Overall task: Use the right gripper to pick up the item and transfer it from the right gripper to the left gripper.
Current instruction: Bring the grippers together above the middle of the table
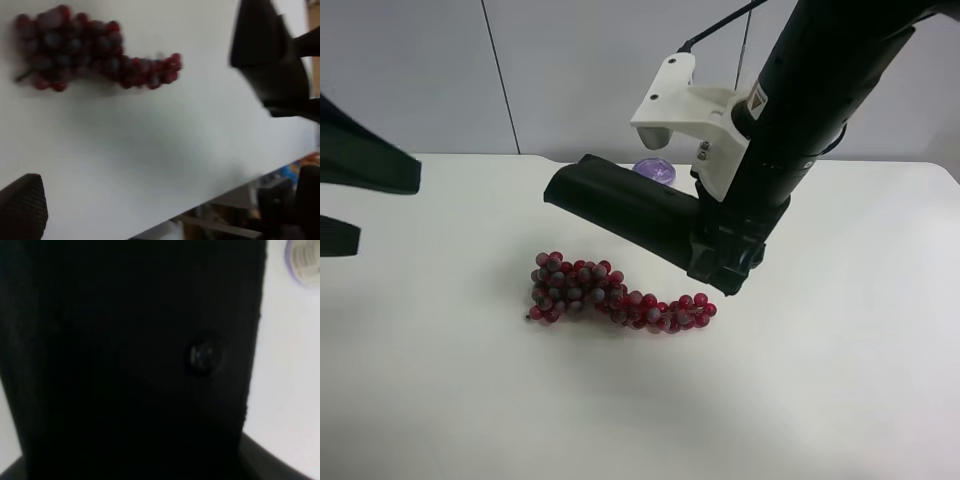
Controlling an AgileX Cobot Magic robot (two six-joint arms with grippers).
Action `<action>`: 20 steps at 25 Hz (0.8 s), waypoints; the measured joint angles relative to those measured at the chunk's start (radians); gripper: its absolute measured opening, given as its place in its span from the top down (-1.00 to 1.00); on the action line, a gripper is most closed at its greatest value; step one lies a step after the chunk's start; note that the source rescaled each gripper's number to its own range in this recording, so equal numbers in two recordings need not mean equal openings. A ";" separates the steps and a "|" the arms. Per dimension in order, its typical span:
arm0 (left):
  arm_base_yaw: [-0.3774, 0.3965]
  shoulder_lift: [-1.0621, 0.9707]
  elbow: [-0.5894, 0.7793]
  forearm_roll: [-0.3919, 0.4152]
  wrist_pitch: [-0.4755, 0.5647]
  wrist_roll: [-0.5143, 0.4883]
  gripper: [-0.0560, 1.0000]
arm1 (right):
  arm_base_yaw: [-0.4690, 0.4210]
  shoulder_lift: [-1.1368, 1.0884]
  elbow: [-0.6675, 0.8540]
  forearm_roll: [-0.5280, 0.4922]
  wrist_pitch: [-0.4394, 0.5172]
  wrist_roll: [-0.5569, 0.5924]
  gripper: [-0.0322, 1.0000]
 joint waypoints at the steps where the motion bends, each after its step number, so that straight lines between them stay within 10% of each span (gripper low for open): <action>1: 0.000 0.026 -0.001 -0.044 -0.001 0.026 -1.00 | 0.000 0.000 0.000 0.007 -0.001 -0.007 0.90; 9: 0.000 0.220 -0.001 -0.286 0.006 0.180 -1.00 | 0.000 0.000 0.000 0.096 -0.047 -0.065 0.91; 20: -0.010 0.295 -0.001 -0.382 0.041 0.220 -1.00 | 0.000 0.000 0.000 0.206 -0.107 -0.141 0.91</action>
